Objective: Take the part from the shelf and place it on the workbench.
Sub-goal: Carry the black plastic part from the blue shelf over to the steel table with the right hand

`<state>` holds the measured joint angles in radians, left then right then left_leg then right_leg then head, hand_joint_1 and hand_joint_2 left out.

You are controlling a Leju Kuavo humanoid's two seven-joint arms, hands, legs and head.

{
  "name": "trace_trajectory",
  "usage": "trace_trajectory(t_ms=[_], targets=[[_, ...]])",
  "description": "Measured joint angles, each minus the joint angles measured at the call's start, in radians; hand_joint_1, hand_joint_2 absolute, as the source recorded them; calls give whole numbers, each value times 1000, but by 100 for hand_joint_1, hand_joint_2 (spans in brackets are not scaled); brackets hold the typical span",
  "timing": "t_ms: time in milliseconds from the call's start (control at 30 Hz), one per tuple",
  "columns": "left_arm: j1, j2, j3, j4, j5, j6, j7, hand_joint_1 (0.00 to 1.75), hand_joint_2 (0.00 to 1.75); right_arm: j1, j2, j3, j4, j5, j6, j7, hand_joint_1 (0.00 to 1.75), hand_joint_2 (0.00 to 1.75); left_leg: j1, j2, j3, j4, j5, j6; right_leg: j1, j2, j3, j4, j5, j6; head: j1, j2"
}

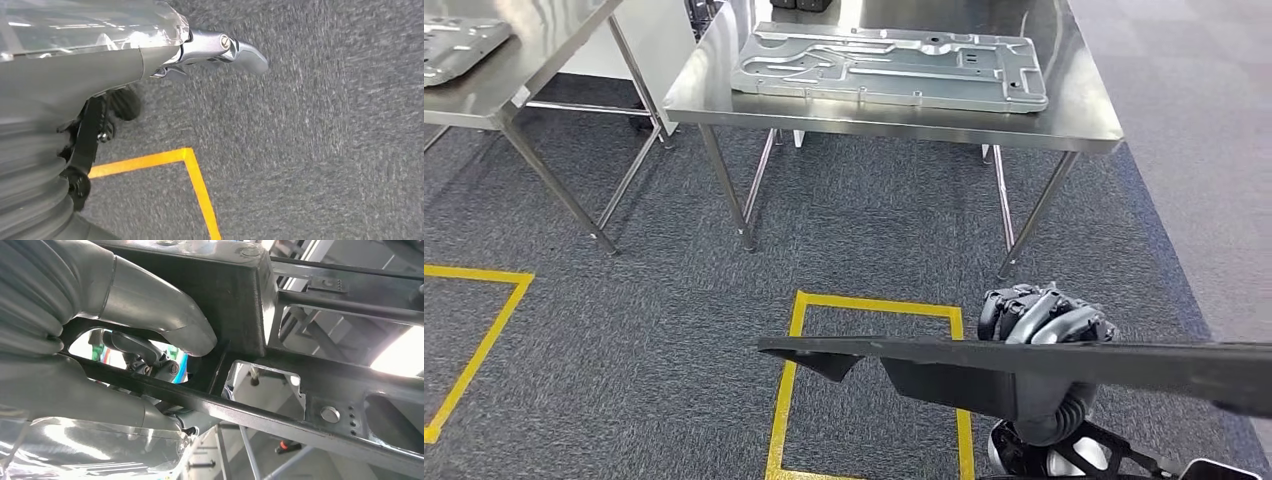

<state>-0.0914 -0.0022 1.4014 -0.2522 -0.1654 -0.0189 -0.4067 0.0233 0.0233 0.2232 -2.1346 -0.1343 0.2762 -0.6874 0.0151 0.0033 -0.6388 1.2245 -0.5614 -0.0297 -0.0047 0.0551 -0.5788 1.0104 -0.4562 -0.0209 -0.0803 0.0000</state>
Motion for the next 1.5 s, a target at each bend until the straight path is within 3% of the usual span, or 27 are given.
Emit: trace_trajectory(t_ms=[33,100,200,267,367,400,433,467,500,567,600,633,733,800,867,933,967,1000,1033,1100,1167,1233,1300,1367,1433,1467,1500], targets=[[-2,1,0,0,1,-1,2,0,175,-15,0,0,8,-9,-6,0,175,175,0,-13,31,-75,39,4,-1,10,0,2,-1,2,0,0],[-6,3,0,0,0,-3,7,0,175,-50,-1,2,32,-27,-18,0,175,175,-1,-36,75,-184,78,13,0,29,-4,8,-1,11,0,0],[-11,3,0,0,-3,-9,15,0,175,-90,-4,7,71,-41,-35,0,175,175,-4,-33,84,-209,83,31,-2,47,-12,6,5,31,0,0],[-12,3,0,0,-1,-12,16,0,175,-107,-8,9,91,-45,-42,0,175,175,0,-18,85,-217,91,44,0,21,-25,30,-12,41,0,0],[-4,2,0,0,1,-13,15,0,175,-126,-13,13,121,-48,-48,0,175,175,0,9,85,-222,94,56,-3,-39,-107,203,-102,51,0,0],[-2,2,0,0,1,-12,14,0,175,-127,-14,14,129,-48,-50,0,175,175,-1,19,84,-222,93,56,-5,-45,-136,262,-123,54,0,0],[0,2,0,0,1,-11,13,0,175,-127,-15,16,136,-47,-52,0,175,175,-1,28,84,-221,92,56,-7,-48,-151,289,-124,56,0,0],[1,2,1,0,1,-10,12,0,175,-128,-16,17,143,-47,-54,0,175,175,-1,36,85,-221,91,55,-8,-52,-145,277,-106,57,0,0],[1,2,1,0,1,-10,12,0,175,-128,-17,18,148,-46,-54,0,175,175,-2,44,87,-221,89,53,-9,-58,-119,226,-75,56,0,0],[0,2,1,0,1,-10,12,0,175,-132,-18,19,155,-45,-53,0,175,175,-5,58,93,-219,84,46,-4,-90,-44,82,-14,47,0,0],[0,2,1,0,1,-10,12,0,175,-135,-18,20,157,-44,-53,0,175,175,-7,65,95,-219,81,41,-1,-102,-20,32,0,42,0,0],[0,2,1,0,1,-10,12,0,175,-137,-18,21,160,-44,-53,0,175,175,-10,72,97,-218,78,36,3,-108,-9,7,4,37,0,0],[-2,2,1,0,1,-9,11,0,175,-138,-18,24,163,-44,-53,0,175,175,-10,88,101,-217,71,20,4,-81,-11,-2,7,22,0,0],[-2,2,1,1,1,-9,10,0,175,-141,-18,27,165,-44,-53,0,175,175,-6,58,83,-166,34,10,-2,-64,-8,-10,12,10,0,0],[0,2,1,1,0,-9,10,0,175,-144,-19,31,168,-44,-53,0,175,175,-2,17,23,-37,-32,3,-4,-47,-7,-11,13,4,0,0],[2,2,1,1,0,-8,10,0,175,-144,-19,34,173,-44,-53,0,175,175,-2,5,-31,70,-62,0,-3,-25,-7,-10,13,3,0,0],[4,2,1,1,1,-8,10,0,175,-144,-19,35,175,-44,-53,0,175,175,-2,4,-34,70,-47,0,-3,-14,-6,-9,13,3,0,0],[4,2,1,1,1,-8,10,0,175,-144,-19,35,177,-44,-53,0,175,175,-1,2,-18,27,-14,1,-3,-2,-5,-7,12,4,0,0],[5,2,1,1,1,-7,10,0,175,-144,-19,35,177,-44,-53,0,175,175,0,-9,12,-43,28,3,-3,8,-4,-5,11,6,0,0],[4,2,1,1,0,-7,10,0,175,-145,-18,35,178,-43,-54,0,175,175,2,-43,65,-168,79,9,-1,26,-7,1,9,14,0,0],[3,2,1,1,-2,-5,9,0,175,-146,-19,36,180,-41,-56,0,175,175,-1,-58,79,-205,82,19,-2,42,-14,3,11,25,0,0],[1,2,0,1,-2,-4,8,0,175,-145,-19,36,180,-36,-61,0,175,175,0,-40,81,-210,88,31,-5,51,-19,3,14,37,0,0],[0,1,0,1,2,-5,6,0,175,-146,-19,36,180,-25,-69,0,175,175,3,-23,85,-219,94,45,-3,16,-36,42,-12,47,0,0],[1,1,0,1,4,-9,5,0,175,-146,-19,36,179,-15,-77,0,175,175,2,-7,86,-223,96,53,-3,-33,-92,159,-75,55,0,0],[4,1,-1,1,4,-16,7,0,175,-146,-21,36,180,-11,-86,0,175,175,0,7,84,-222,95,55,-7,-48,-150,275,-117,61,0,0],[4,1,-1,1,4,-19,8,0,175,-146,-23,37,181,-10,-90,0,175,175,0,13,84,-222,94,54,-9,-50,-156,288,-111,62,0,0],[4,1,-1,1,4,-23,9,0,175,-146,-25,37,181,-8,-92,0,175,175,0,17,85,-222,94,53,-10,-51,-142,261,-89,62,0,0]])
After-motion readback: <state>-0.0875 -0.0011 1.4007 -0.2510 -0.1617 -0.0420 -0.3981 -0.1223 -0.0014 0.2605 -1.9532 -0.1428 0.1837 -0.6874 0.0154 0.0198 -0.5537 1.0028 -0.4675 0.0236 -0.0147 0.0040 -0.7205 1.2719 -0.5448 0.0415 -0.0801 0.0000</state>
